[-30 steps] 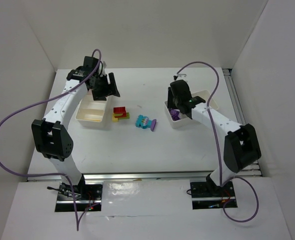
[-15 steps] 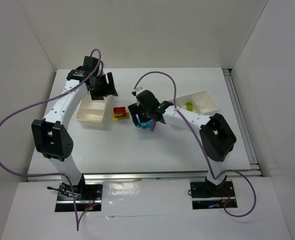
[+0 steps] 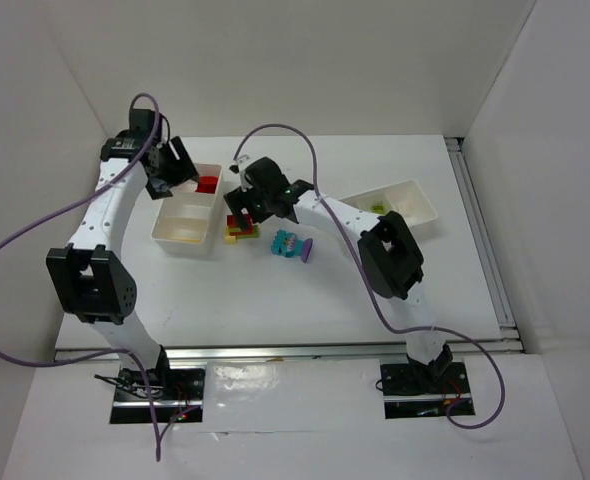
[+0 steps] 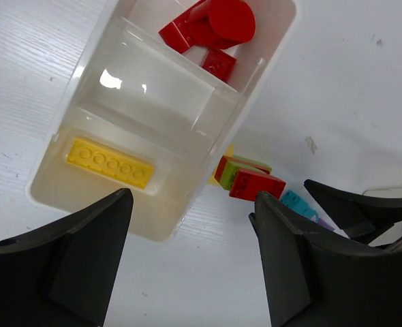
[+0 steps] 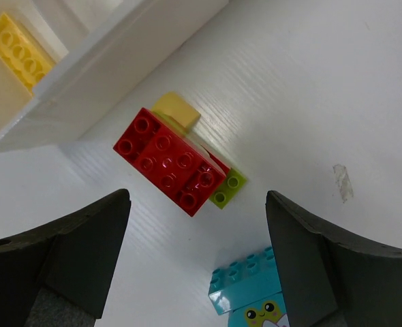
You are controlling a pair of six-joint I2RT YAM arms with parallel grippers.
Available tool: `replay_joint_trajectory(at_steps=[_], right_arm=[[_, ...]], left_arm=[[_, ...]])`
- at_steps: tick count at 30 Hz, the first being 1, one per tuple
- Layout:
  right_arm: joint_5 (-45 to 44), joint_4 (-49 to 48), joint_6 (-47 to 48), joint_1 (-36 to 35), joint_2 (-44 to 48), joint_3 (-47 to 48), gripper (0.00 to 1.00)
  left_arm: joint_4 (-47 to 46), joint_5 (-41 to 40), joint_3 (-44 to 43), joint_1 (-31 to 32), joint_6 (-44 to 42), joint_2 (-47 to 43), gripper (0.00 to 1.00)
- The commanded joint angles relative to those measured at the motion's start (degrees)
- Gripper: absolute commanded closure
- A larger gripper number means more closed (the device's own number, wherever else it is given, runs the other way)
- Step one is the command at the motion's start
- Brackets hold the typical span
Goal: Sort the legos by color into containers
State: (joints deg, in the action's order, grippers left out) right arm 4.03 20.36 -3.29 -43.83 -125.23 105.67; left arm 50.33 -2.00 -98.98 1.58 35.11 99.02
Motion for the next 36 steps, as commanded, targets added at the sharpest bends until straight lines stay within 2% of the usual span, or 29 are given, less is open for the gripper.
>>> replay_joint_trajectory(at_steps=[1,5,9,11,14,17,18,20,26,30,36], right_arm=[[0.4,-0.3,0.3,0.2,0.5,2.0,0.12],[0.4,-6.8,-3.6,2.2,8.0,-8.0,0.16],[-3.0,-12.4,-6.1,3.5,19.7,-20.8,0.14],[-5.6,-12.4,-7.5,3.5,25.0,-25.5,0.14],[-10.0,-11.4,-8.0,4.7,30.1,-29.1,0.14],[-11.2,-9.8,-8.6,7.3,32.9,-30.3,0.13],[-11.2,-8.9,-8.6,7.8,33.5,-30.9,0.13],[-10.7,-8.9,-8.6,8.6,35.2,-31.5,0.13],[-8.2,-7.4,-8.6,9.8,38.2,-34.4,0.13],[-7.6,-6.8,-8.6,10.3,40.2,-35.7,0.13],[-7.6,-6.8,-8.0,12.0,42.1,-38.2,0.13]], left_arm=[[-0.1,0.8,-0.8,-0.5,-0.7,-2.4,0.17],[1.2,5.4,-2.3,1.0,-4.6,0.4,0.19],[3.9,4.6,-2.8,5.3,-3.4,3.1,0.19],[4.7,5.2,-0.7,7.2,2.9,3.7,0.18],[4.1,12.1,2.9,9.1,12.2,5.6,0.17],[5.4,10.9,1.0,13.2,17.3,9.7,0.17],[6.4,9.5,-0.1,14.1,18.7,10.7,0.13],[9.9,3.6,-3.7,15.4,23.8,12.6,0.11],[12.4,1.7,-9.3,14.7,31.1,18.9,0.06],[11.6,0.2,-9.3,14.2,33.9,20.4,0.06],[11.1,-0.5,-10.1,14.1,34.8,24.1,0.19]])
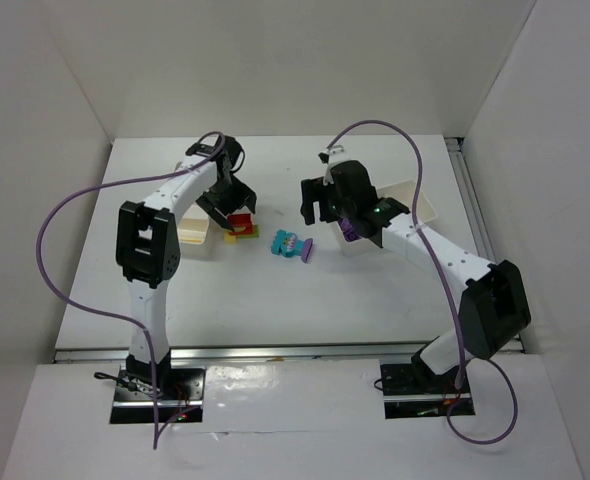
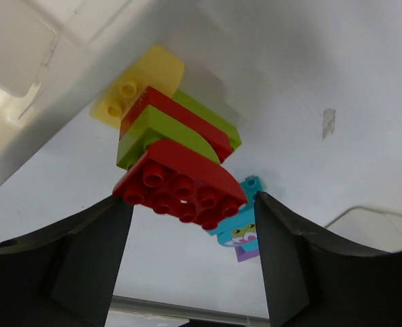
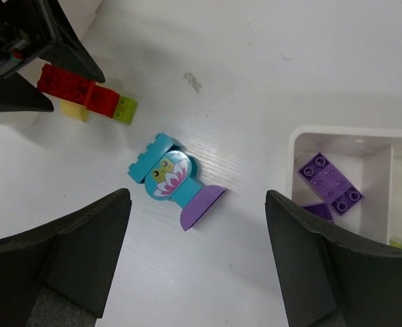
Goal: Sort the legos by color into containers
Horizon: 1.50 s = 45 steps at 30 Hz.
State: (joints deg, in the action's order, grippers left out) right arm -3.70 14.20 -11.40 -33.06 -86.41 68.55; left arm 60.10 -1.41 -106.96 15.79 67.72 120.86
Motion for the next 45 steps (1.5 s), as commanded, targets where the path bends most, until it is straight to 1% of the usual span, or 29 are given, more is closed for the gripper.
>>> replay_joint_trajectory(at_steps=[1,7,8,9,10,12,14,15,16,17,19,20,23,25,27,31,33,35,36,39,42,45], right_arm=[[0.1,-0.7,0.1,1.2,3.3,-1.1,0.13],[0.7,-1.2,-0.5,1.2,3.3,-1.7,0.13],[0.7,-1.2,-0.5,1.2,3.3,-1.7,0.13],[0.7,-1.2,-0.5,1.2,2.7,-1.1,0.13],[0.7,-1.2,-0.5,1.2,2.7,-1.1,0.13],[1.2,-1.2,-0.5,1.2,2.7,-1.1,0.13],[1.2,-1.2,-0.5,1.2,2.1,-0.6,0.13],[1.2,-1.2,-0.5,1.2,2.1,-0.6,0.13],[1.2,-1.2,-0.5,1.2,2.1,-0.6,0.13],[1.2,-1.2,-0.5,1.2,1.6,-0.6,0.13],[1.8,-1.2,-0.5,1.2,1.6,-0.6,0.13],[1.8,-1.2,-0.5,1.2,1.6,-0.6,0.13],[1.8,-1.2,-0.5,1.8,1.1,-0.6,0.13],[1.8,-1.2,-0.5,1.8,1.1,-0.6,0.13],[1.8,-1.2,-0.5,1.8,1.1,-0.6,0.13],[1.8,-1.2,-0.5,1.8,1.1,-0.6,0.13],[1.8,-1.2,-0.5,1.8,1.1,-0.6,0.13],[1.8,-1.2,-0.5,1.8,1.1,-0.6,0.13],[1.8,-1.2,-0.5,1.8,1.1,-0.6,0.13],[1.8,-1.2,-0.5,1.8,1.1,-1.1,0.13],[1.8,-1.2,-0.5,1.8,1.1,-1.1,0.13],[1.8,-1.2,-0.5,1.8,1.1,-1.1,0.13]], left_arm=[[1.3,-1.1,-2.1,-0.1,2.1,2.3,0.20],[0.8,-2.5,-2.6,-0.1,1.0,1.7,0.28],[0.8,-2.5,-2.6,-0.1,1.0,2.2,0.31],[0.8,-1.9,-3.4,-0.1,0.2,2.2,0.38],[0.8,-1.9,-4.0,-0.1,-0.5,2.2,0.42],[0.8,-1.3,-4.6,-0.1,-1.1,2.7,0.53],[0.8,-1.3,-6.2,0.6,-2.9,2.7,0.57],[0.8,-1.3,-6.9,1.2,-3.6,2.7,0.57],[0.8,-2.1,-8.1,1.9,-5.0,2.7,0.56],[0.8,-2.1,-8.6,1.9,-5.8,2.7,0.52],[0.8,-4.1,-9.8,2.6,-7.9,3.2,0.38],[0.8,-4.8,-10.4,3.3,-8.4,3.2,0.29],[1.4,-7.1,-11.0,3.3,-9.5,4.5,0.12],[1.9,-9.1,-11.8,3.3,-10.8,5.0,0.08],[2.7,-10.4,-13.0,3.8,-10.8,6.7,0.08],[3.7,-12.9,-13.0,3.8,-8.3,7.3,0.20],[3.7,-12.9,-13.7,3.8,-8.3,7.3,0.22],[3.7,-12.9,-14.3,3.8,-7.8,8.1,0.26],[3.7,-12.9,-14.3,3.8,-7.8,8.6,0.30],[3.2,-12.4,-14.3,3.8,-7.8,8.6,0.46],[3.2,-12.4,-14.3,3.8,-7.8,8.1,0.48],[2.5,-11.9,-13.8,3.8,-7.8,8.1,0.54]])
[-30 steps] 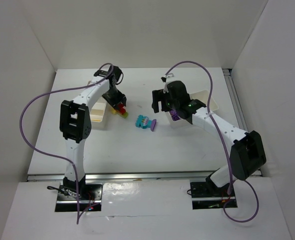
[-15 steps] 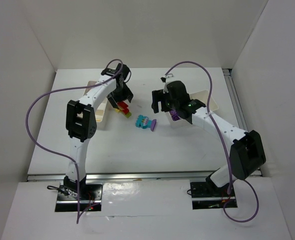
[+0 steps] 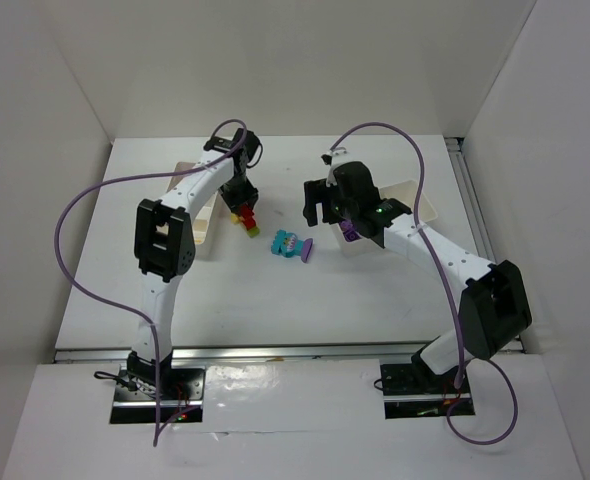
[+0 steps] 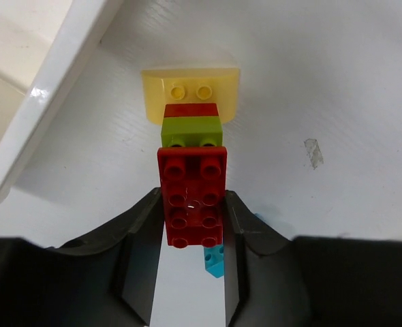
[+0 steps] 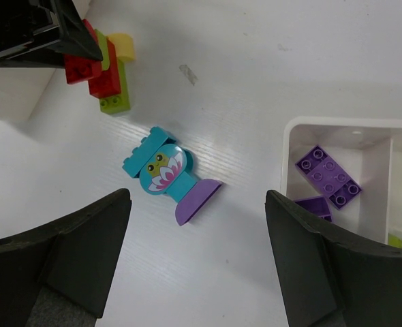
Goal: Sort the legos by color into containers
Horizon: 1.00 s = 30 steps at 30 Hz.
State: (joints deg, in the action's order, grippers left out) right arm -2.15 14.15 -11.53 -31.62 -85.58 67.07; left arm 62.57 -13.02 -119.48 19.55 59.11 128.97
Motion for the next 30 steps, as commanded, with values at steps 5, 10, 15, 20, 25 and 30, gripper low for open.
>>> replay_joint_trajectory(at_steps=[5,10,15,20,25,30], right_arm=[[1.5,-1.1,-0.3,0.3,-0.3,0.3,0.13],[11.1,0.4,-2.2,3.7,-2.3,3.8,0.13],[29.3,-2.9,-7.0,10.2,-3.5,6.0,0.13],[39.6,-5.4,-12.6,14.3,-5.4,7.4,0.13],[48.4,-9.6,-16.4,17.0,-6.5,5.5,0.13],[54.5,-18.1,-21.2,17.0,-6.5,2.3,0.12]], left_arm=[[0.0,2.1,-1.9,0.0,-1.4,0.0,0.86],[-10.9,17.0,0.8,-0.5,-23.2,-6.7,1.00],[-21.1,38.4,8.5,-5.2,-33.3,-14.3,1.00],[-27.1,54.6,16.6,-8.1,-36.3,-19.7,1.00],[-34.0,68.1,21.5,-9.4,-35.0,-20.9,1.00],[-44.5,76.9,26.7,-10.1,-28.3,-23.1,1.00]])
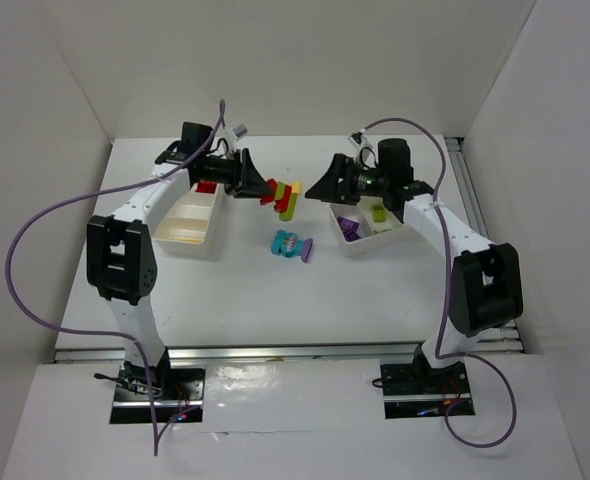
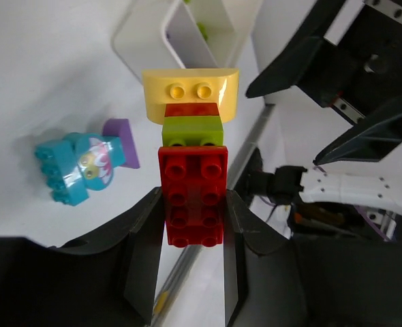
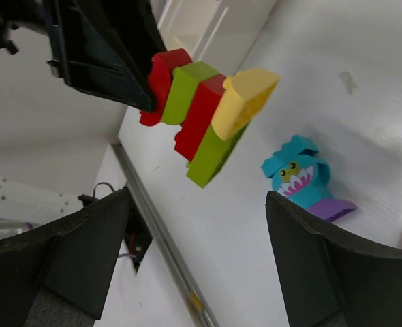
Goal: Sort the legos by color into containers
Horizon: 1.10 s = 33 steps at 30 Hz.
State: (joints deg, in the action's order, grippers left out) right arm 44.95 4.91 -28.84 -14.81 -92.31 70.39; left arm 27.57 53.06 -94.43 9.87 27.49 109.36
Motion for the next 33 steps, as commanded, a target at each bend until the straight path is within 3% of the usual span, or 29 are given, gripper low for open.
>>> replay_joint_trajectory(at_steps=[1,4,11,14,20,29,32,33], right_arm=[[7.4,-8.9,-3.9,-0.5,0.2,-1.6,0.12],[8.3,-12.9,-7.0,-0.5,0.2,-3.6,0.12],[8.8,-38.1,-20.1,-1.1,1.3,-14.7,0.11],[8.8,-46.9,-24.8,-2.3,0.7,-16.1,0.11],[8.3,-52.7,-28.3,-5.4,-4.5,-12.7,0.11],[5.3,-61.9,-33.9,-6.0,-8.1,-11.5,0.13],[3.8,-65.2,-35.5,-6.0,-8.7,-11.5,0.20],[3.7,-65.7,-36.6,-6.0,-8.7,-11.5,0.26]], left_arm=[[-12.1,11.5,1.7,-0.4,4.1,-3.5,1.00],[-18.7,15.0,4.9,-0.9,10.5,-4.1,1.00],[-54.2,19.7,13.7,-2.6,36.7,-4.7,1.00],[-56.7,19.7,13.2,-2.6,39.0,-4.0,1.00],[-66.0,20.9,16.8,-2.6,45.0,-4.0,1.00],[-65.1,20.9,18.2,-2.6,44.6,-4.5,1.00],[-65.6,20.9,18.2,-2.6,44.6,-4.5,1.00],[-65.6,20.9,18.2,-2.6,44.6,-4.5,1.00]])
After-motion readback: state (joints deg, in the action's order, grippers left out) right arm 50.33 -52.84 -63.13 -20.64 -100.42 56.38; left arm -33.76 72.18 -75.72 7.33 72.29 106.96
